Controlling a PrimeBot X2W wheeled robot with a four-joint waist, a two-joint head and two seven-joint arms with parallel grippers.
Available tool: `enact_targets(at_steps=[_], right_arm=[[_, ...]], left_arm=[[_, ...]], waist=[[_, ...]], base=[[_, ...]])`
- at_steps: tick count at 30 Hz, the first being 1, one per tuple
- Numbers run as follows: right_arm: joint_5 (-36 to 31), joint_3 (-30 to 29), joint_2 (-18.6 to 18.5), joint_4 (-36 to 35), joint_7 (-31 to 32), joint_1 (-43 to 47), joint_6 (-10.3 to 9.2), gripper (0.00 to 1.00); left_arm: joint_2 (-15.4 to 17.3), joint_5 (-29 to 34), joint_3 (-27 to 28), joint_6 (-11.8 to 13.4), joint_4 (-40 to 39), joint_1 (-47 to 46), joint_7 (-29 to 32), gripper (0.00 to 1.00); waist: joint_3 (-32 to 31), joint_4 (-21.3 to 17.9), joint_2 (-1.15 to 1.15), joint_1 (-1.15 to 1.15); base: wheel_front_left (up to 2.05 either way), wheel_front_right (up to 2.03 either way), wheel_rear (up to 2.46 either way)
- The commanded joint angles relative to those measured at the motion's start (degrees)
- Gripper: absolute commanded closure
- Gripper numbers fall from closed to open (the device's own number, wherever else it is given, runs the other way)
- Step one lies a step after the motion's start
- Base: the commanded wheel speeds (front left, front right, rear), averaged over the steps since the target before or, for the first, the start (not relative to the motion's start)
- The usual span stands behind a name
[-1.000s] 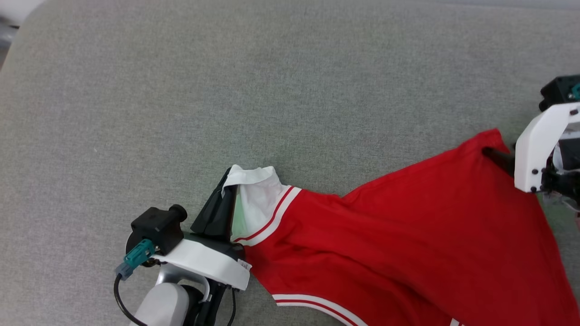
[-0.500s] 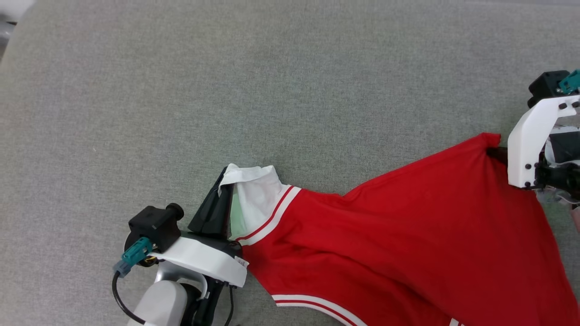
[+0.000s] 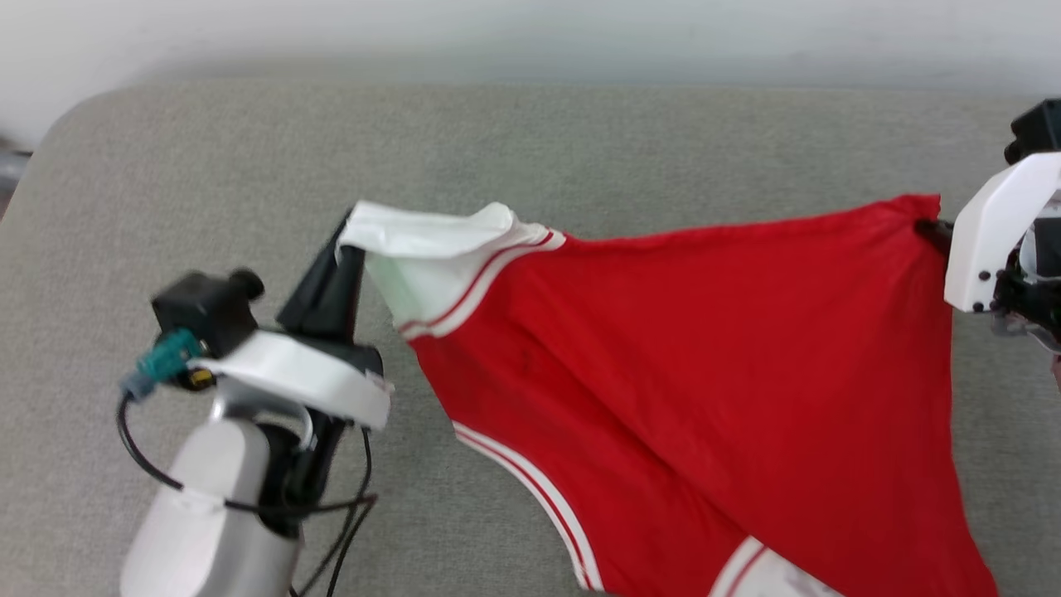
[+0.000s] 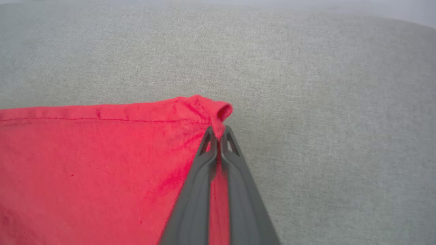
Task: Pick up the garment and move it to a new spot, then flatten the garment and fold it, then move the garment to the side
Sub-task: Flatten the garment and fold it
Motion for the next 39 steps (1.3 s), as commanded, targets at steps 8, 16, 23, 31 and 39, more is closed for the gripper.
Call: enact_targets(at_steps=[8, 16, 23, 31, 39], right_arm=[[-6.9, -3.8, 2.6, 0.1, -6.0, -5.3, -0.02, 1.00], [-13.0, -8.0, 2.9, -1.1, -11.2, -14.8, -0.04, 1.00], [-17.0, -10.4, 2.6, -2.4, -15.9, -26.5, -0.04, 1.00], [-19.5, -10.1, 2.7, -1.1, -19.7, -39.9, -0.05, 1.00], [-18.9, -7.7, 3.4, 5.6, -23.2, -48.1, -0.06, 1.00]], left_arm=[[2.7, -2.1, 1.0, -1.1, 5.4, -15.5, 5.7, 1.00], [5.1, -0.8, 0.6, -1.5, 14.2, -34.0, 9.5, 1.00], [6.5, 2.8, 0.5, -1.5, 22.1, -51.1, 5.8, 1.00], [9.3, 4.5, 1.8, -1.4, 30.4, -67.0, 2.4, 1.00], [9.5, 2.5, 2.7, -1.7, 37.7, -73.8, 0.6, 1.00]], waist=[[-2.4, -3.4, 0.00, 0.00], [1.4, -4.5, 0.00, 0.00], [7.7, -4.6, 0.00, 0.00], [15.1, -4.9, 0.00, 0.00], [21.5, -3.7, 0.00, 0.00]], base=[[0.00, 0.00, 0.00], [0.00, 0.00, 0.00], [0.00, 0.00, 0.00], [0.00, 0.00, 0.00], [0.00, 0.00, 0.00]])
